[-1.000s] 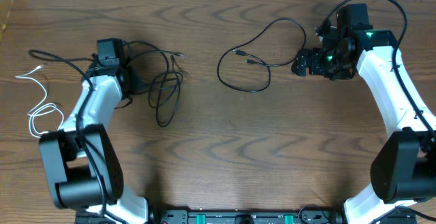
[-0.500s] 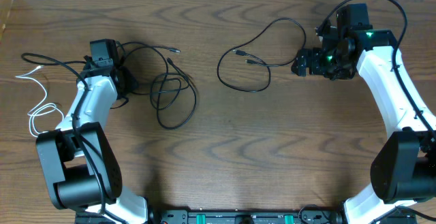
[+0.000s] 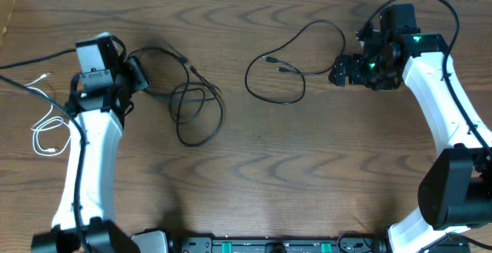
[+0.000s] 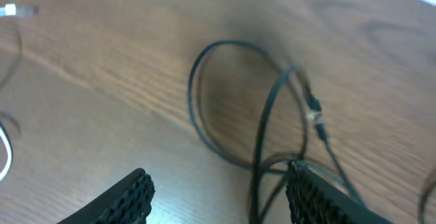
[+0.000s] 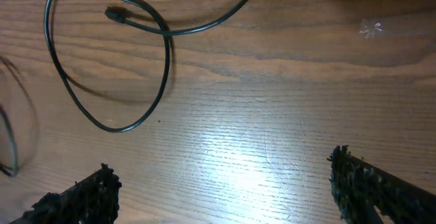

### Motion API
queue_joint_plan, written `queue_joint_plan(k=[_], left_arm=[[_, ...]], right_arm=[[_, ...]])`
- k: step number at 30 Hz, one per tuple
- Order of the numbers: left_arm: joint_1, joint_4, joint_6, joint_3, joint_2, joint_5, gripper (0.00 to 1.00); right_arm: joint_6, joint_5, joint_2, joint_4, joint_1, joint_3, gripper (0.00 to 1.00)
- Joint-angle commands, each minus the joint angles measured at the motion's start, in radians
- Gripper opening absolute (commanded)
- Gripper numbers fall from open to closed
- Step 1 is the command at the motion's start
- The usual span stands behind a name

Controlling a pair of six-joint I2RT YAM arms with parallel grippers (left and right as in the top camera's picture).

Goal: Untangle cables

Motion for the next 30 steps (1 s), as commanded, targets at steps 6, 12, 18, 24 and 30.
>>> queue_joint_plan(k=[6, 12, 18, 24, 30], left_arm=[[-0.003, -0.033, 0.049, 0.003, 0.077, 0.035, 0.56], [-0.027, -0.011, 0.110, 0.005, 0.074, 0.045, 0.56], [-0.116, 0.008, 0.216, 0.005, 0.026, 0.072, 0.57], [-0.176, 0.080, 0.217, 0.005, -0.077, 0.073, 0.57], [-0.292, 0.072, 0.216, 0.005, -0.145, 0.072, 0.57]], right_arm=[[-0.007, -0.010, -0.003, -0.003, 0.002, -0.005, 0.97], [-0.007, -0.010, -0.003, -0.013, 0.002, -0.005, 0.97], [-0.007, -0.010, -0.003, -0.012, 0.002, -0.005, 0.97], [-0.007, -0.010, -0.003, -0.019, 0.002, -0.005, 0.97], [-0.006, -0.010, -0.003, -0.006, 0.002, -0.005, 0.97]])
